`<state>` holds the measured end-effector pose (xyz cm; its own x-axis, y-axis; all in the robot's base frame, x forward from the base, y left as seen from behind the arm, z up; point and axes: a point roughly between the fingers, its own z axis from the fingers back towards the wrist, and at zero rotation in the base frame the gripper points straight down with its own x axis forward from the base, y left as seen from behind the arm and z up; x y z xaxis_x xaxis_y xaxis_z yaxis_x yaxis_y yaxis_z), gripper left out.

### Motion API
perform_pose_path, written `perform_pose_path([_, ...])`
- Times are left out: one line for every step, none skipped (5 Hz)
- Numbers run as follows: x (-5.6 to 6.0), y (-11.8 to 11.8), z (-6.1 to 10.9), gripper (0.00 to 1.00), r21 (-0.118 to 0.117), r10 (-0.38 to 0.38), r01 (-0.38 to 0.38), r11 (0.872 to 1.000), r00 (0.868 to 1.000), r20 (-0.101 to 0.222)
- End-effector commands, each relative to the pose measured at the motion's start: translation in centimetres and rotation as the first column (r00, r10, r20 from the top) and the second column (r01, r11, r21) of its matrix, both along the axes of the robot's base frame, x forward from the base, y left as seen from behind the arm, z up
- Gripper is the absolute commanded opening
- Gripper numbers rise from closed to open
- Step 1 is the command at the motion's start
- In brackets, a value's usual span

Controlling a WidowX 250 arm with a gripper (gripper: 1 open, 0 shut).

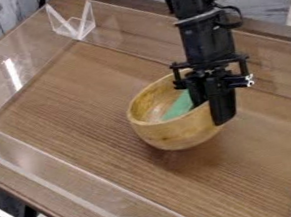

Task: Remove the green block from inside the brown bowl and put it on the table

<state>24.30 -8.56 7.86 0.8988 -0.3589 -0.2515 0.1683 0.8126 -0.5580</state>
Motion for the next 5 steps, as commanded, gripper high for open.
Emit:
perform_pose_path([-0.5, 0.4, 0.4, 0.0, -0.016, 0.001, -0.001, 1.0, 1.0, -0.02])
perform_pose_path([-0.7, 0.7, 0.7, 0.0, -0.022, -0.002, 0.001, 1.0, 1.0, -0.028])
perform_pose_path([-0.8, 1.0, 0.9, 0.0, -0.027, -0.004, 0.003, 1.0, 0.999, -0.037])
perform_pose_path([-0.9, 1.3, 1.1, 0.0, -0.033, -0.006, 0.005, 0.999, 0.999, -0.045])
perform_pose_path([-0.9, 1.7, 1.3, 0.0, -0.038, -0.008, 0.006, 0.999, 0.999, -0.05])
